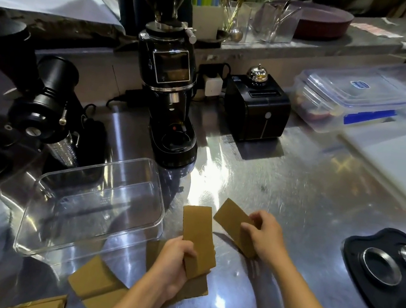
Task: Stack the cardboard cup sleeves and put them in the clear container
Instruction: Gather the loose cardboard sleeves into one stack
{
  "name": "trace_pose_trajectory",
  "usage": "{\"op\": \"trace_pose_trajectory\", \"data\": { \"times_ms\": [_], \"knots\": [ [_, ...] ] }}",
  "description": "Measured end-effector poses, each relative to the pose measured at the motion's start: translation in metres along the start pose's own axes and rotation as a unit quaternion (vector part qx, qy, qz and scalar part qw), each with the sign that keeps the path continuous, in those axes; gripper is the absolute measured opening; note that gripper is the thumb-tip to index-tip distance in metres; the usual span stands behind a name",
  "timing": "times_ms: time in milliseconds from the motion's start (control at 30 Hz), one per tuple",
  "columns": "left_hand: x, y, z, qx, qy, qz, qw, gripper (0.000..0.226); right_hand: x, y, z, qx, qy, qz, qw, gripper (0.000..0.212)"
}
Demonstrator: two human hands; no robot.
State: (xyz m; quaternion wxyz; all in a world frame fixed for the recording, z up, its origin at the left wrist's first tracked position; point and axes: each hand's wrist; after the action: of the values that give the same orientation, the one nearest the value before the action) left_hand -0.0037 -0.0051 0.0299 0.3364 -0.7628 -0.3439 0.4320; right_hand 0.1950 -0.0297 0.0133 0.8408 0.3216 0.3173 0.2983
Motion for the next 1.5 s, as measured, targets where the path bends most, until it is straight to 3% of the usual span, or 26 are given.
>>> {"op": "trace_pose_trajectory", "data": {
  "times_ms": [100, 200, 333, 433, 567, 700, 800, 867, 933, 1033, 1233, 1367, 1500],
  "knots": [
    [0.000, 0.001, -0.003, 0.013, 0.019, 0.013, 1.000, 0.022, -0.004, 0.001, 0.008, 0.089, 0.006, -0.018, 0.996, 0.009],
    [0.002, 0.003, -0.007, 0.014, 0.020, 0.010, 1.000, 0.007, -0.010, 0.005, 0.019, 0.122, 0.012, 0.004, 0.992, 0.022],
    [0.003, 0.003, -0.003, 0.070, -0.027, -0.008, 0.997, 0.028, -0.020, 0.016, 0.032, 0.129, 0.044, 0.068, 0.988, 0.023],
    [0.001, 0.000, -0.001, 0.176, -0.007, -0.049, 0.983, 0.032, -0.025, 0.025, 0.040, 0.065, 0.094, 0.098, 0.989, 0.024],
    [-0.005, -0.007, -0.006, 0.193, 0.023, -0.062, 0.979, 0.028, -0.026, 0.037, 0.040, -0.126, 0.141, 0.120, 0.975, 0.030],
    [-0.009, -0.010, -0.005, 0.179, 0.066, -0.080, 0.978, 0.024, -0.030, 0.050, 0.027, -0.188, 0.157, 0.152, 0.958, 0.028],
    [-0.010, -0.010, -0.003, 0.193, 0.037, -0.114, 0.974, 0.020, -0.030, 0.054, 0.015, -0.196, 0.142, 0.186, 0.952, 0.030],
    [-0.009, -0.011, 0.000, 0.161, 0.011, -0.123, 0.979, 0.016, -0.027, 0.053, 0.008, -0.171, 0.085, 0.190, 0.963, 0.049],
    [-0.009, -0.014, 0.002, 0.118, -0.005, -0.113, 0.987, 0.017, -0.025, 0.051, 0.006, -0.082, 0.064, 0.137, 0.985, 0.059],
    [-0.013, -0.017, 0.004, 0.093, -0.006, -0.080, 0.992, 0.018, -0.023, 0.045, 0.005, -0.035, 0.102, 0.079, 0.991, 0.051],
    [-0.021, -0.020, 0.005, 0.080, 0.061, -0.019, 0.995, 0.020, -0.032, 0.048, -0.001, 0.015, 0.198, 0.089, 0.976, 0.036],
    [-0.022, -0.021, 0.007, 0.072, 0.086, -0.011, 0.994, 0.038, -0.041, 0.052, -0.004, 0.070, 0.270, 0.086, 0.956, 0.032],
    [-0.024, -0.020, 0.010, -0.019, 0.145, 0.039, 0.988, 0.039, -0.046, 0.054, -0.005, 0.106, 0.293, 0.092, 0.946, 0.031]
  ]
}}
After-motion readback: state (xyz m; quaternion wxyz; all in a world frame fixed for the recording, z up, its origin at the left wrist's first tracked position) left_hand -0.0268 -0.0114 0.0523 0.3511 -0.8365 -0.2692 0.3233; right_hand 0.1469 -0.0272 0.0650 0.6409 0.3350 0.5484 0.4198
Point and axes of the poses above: each hand's wrist, its own x-axis towards the middle knuckle, its own z-axis out of the back of the hand, y = z × x, and after that the axes turned 15 degrees about -z, right-handed
